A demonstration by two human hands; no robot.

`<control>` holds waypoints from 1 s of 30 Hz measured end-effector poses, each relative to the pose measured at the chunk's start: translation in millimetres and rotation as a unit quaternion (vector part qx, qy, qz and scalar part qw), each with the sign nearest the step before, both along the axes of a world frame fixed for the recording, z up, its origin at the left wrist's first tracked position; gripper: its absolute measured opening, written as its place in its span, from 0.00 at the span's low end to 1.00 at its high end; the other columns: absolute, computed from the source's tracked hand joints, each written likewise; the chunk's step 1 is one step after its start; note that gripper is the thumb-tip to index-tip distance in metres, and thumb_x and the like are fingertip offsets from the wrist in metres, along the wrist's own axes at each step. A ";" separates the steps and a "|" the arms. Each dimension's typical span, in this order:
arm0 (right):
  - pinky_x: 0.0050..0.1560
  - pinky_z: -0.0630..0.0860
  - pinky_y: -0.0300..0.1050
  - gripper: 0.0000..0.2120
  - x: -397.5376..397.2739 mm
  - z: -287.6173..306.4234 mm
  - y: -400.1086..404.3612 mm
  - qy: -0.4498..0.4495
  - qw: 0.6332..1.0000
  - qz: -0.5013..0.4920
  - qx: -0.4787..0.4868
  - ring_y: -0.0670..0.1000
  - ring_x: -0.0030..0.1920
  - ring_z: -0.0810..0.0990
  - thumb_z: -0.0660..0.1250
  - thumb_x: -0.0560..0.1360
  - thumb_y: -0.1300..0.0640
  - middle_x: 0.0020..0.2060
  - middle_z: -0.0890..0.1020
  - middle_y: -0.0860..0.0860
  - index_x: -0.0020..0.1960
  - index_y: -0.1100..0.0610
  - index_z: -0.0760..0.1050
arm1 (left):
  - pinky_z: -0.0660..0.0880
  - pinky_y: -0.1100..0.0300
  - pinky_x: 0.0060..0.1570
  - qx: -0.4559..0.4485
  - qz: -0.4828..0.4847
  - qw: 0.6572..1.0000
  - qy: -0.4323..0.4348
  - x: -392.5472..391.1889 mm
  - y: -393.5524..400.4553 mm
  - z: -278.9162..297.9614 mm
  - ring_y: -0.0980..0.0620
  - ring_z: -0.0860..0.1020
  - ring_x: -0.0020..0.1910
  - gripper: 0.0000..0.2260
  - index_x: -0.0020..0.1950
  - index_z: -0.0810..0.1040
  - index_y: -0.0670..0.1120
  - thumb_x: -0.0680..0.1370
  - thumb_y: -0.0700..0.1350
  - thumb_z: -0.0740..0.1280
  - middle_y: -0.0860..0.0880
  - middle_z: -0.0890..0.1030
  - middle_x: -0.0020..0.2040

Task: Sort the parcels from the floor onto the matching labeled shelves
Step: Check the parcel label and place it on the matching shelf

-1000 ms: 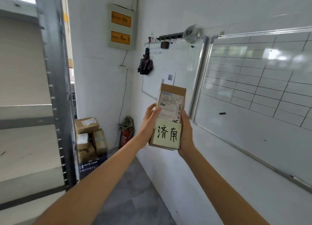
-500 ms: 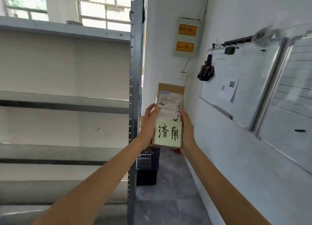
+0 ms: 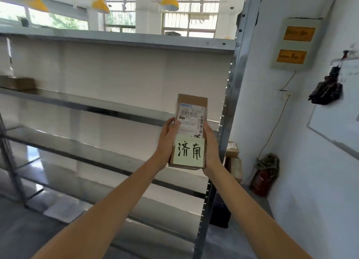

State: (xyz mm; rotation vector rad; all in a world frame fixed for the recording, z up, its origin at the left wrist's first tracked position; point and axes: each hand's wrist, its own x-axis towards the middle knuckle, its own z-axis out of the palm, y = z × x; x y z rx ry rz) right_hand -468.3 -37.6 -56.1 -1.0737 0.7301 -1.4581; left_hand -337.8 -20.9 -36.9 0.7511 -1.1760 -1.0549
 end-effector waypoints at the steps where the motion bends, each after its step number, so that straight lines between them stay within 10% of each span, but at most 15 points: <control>1: 0.57 0.78 0.64 0.39 11.0 -3.4 -7.8 0.003 1.000 0.006 0.001 0.66 0.52 0.82 0.72 0.68 0.31 0.58 0.83 0.68 0.67 0.59 0.77 | 0.80 0.62 0.39 0.002 0.006 1.000 0.000 10.7 -3.5 -2.3 0.54 0.85 0.43 0.16 0.70 0.67 0.43 0.83 0.46 0.59 0.46 0.82 0.52; 11: 0.62 0.75 0.74 0.49 131.9 -18.5 -55.5 0.027 0.998 0.062 0.016 0.72 0.56 0.81 0.75 0.59 0.27 0.57 0.82 0.69 0.65 0.62 0.77 | 0.80 0.64 0.38 0.029 0.094 0.995 -0.005 121.2 -28.1 -18.9 0.57 0.85 0.41 0.15 0.70 0.63 0.46 0.84 0.47 0.57 0.48 0.81 0.52; 21: 0.52 0.80 0.57 0.34 224.8 -29.0 -105.2 0.045 0.985 0.165 0.032 0.64 0.50 0.83 0.67 0.71 0.34 0.56 0.84 0.66 0.65 0.59 0.78 | 0.80 0.64 0.36 0.053 0.224 0.973 -0.021 206.5 -56.7 -36.3 0.56 0.85 0.40 0.18 0.72 0.63 0.45 0.84 0.50 0.57 0.50 0.82 0.49; 30: 0.59 0.78 0.66 0.33 291.4 -31.6 -168.8 0.058 0.965 0.255 0.020 0.68 0.53 0.83 0.67 0.71 0.34 0.55 0.84 0.65 0.64 0.57 0.78 | 0.80 0.61 0.37 0.063 0.317 0.946 0.041 259.3 -101.6 -39.6 0.56 0.85 0.40 0.15 0.69 0.66 0.47 0.83 0.49 0.59 0.49 0.83 0.48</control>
